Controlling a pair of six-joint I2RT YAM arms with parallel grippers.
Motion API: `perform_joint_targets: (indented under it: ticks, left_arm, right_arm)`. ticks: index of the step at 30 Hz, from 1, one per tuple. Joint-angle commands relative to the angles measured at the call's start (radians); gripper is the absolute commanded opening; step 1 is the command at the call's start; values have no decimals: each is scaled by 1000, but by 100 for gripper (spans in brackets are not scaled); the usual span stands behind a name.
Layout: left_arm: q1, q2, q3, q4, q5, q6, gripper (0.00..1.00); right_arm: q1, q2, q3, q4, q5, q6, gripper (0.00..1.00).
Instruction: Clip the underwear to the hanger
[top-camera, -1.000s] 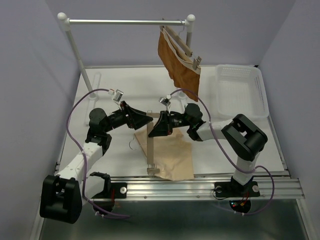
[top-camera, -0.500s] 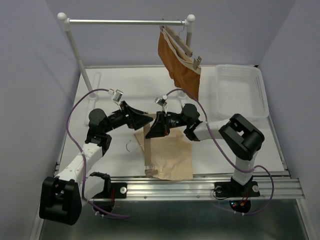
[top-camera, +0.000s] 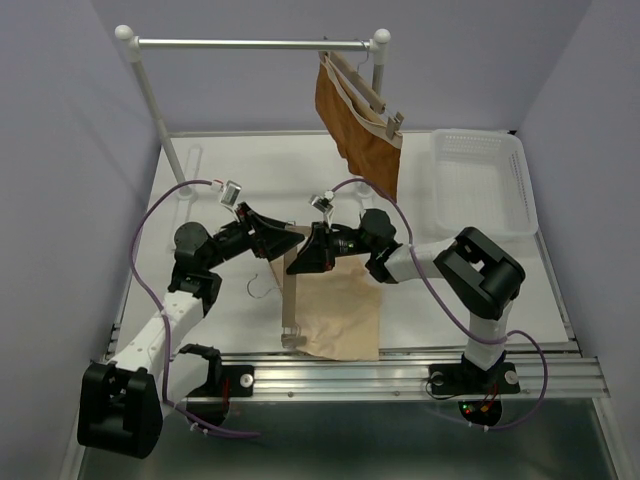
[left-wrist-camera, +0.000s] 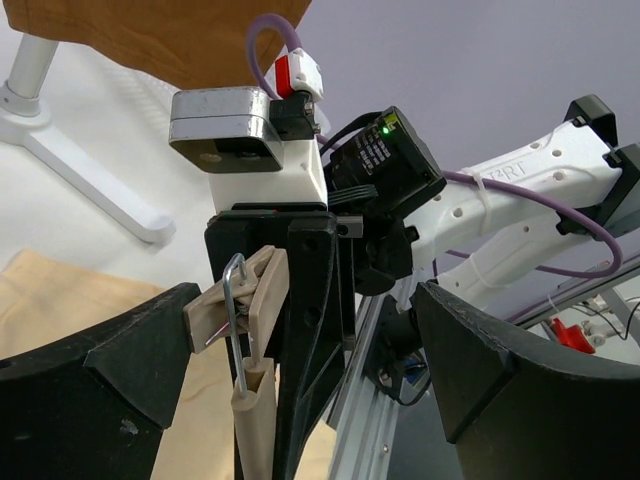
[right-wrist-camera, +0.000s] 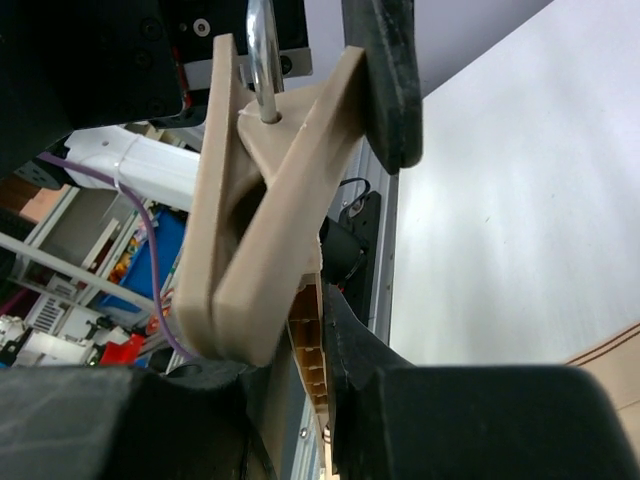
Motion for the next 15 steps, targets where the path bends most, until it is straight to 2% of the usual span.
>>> perform_joint_targets:
  ticks: [1,15]
  left_arm:
    - [-7,-45,-16,81,25,-20,99]
    - [-7,-77,-56,97,-40,-61,99]
  right_arm:
    - [3,-11,20,-15,102,-32,1]
    - [3,-12,-5,17,180,21,1]
